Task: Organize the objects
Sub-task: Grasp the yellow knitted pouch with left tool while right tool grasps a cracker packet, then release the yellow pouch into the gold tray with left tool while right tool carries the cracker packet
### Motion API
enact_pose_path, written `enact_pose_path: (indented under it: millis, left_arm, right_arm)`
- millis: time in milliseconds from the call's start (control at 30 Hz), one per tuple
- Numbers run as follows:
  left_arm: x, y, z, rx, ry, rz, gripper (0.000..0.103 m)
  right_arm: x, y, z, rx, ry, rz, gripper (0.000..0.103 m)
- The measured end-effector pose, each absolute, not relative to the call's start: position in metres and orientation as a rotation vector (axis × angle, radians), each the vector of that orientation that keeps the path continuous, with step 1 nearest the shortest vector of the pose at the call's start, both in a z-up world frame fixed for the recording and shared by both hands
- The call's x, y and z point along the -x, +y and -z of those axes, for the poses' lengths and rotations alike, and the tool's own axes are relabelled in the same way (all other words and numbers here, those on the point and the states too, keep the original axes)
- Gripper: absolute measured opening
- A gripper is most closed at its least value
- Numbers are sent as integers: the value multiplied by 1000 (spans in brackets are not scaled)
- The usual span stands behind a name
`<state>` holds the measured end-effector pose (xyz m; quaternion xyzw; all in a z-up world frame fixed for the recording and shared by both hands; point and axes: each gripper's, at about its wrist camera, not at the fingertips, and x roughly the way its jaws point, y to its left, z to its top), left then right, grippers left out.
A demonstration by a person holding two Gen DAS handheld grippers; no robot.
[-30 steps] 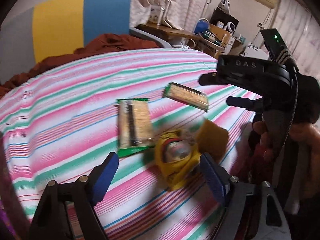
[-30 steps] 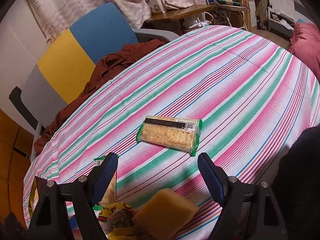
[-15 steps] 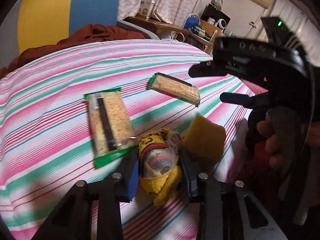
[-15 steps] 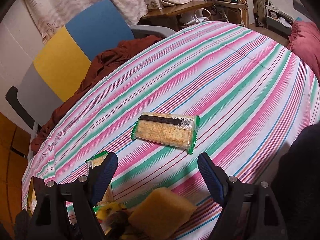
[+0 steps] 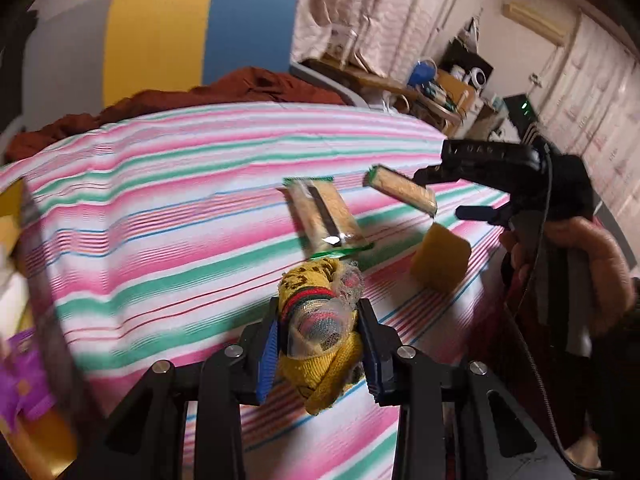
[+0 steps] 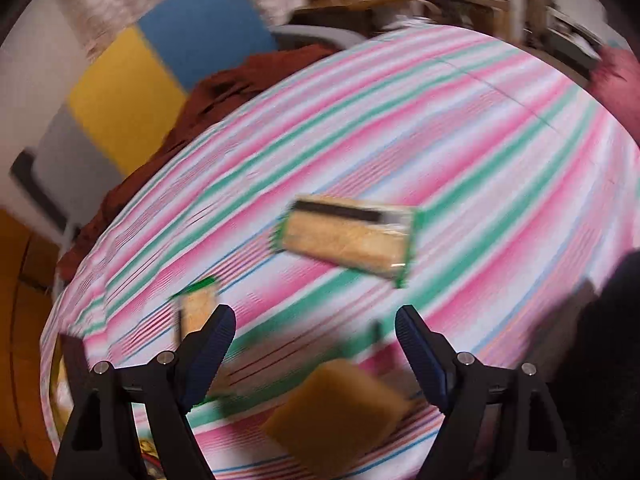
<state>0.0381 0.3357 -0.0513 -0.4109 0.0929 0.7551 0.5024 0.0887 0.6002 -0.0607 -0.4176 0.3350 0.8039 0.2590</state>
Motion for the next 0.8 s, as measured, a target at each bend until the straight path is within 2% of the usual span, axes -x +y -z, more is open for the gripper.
enact_pose_path:
  millis: [167, 367, 533, 567, 700, 800]
  left_arm:
    - [-37, 302, 29, 935, 173, -1895, 36]
    - [-29, 265, 5, 882, 112, -1990, 36]
    - [-18, 229, -1, 888, 78, -2075, 37]
    - [-14, 219, -1, 899, 61, -2101, 37]
    - [2, 187, 0, 935, -7, -2178, 37]
    - [15, 159, 1, 959, -59, -2249, 37]
  right_arm:
    - [-54, 566, 64, 1282, 821, -2314, 84]
    - [-1, 535, 80, 1401, 622, -2309, 83]
    - [24, 518, 107, 1503, 499, -2267, 77]
    - [26, 511, 108, 1497, 413, -2274, 76]
    - [29, 499, 107, 1502, 318, -2329, 53]
    - [29, 490, 106, 1505, 241, -2346, 47]
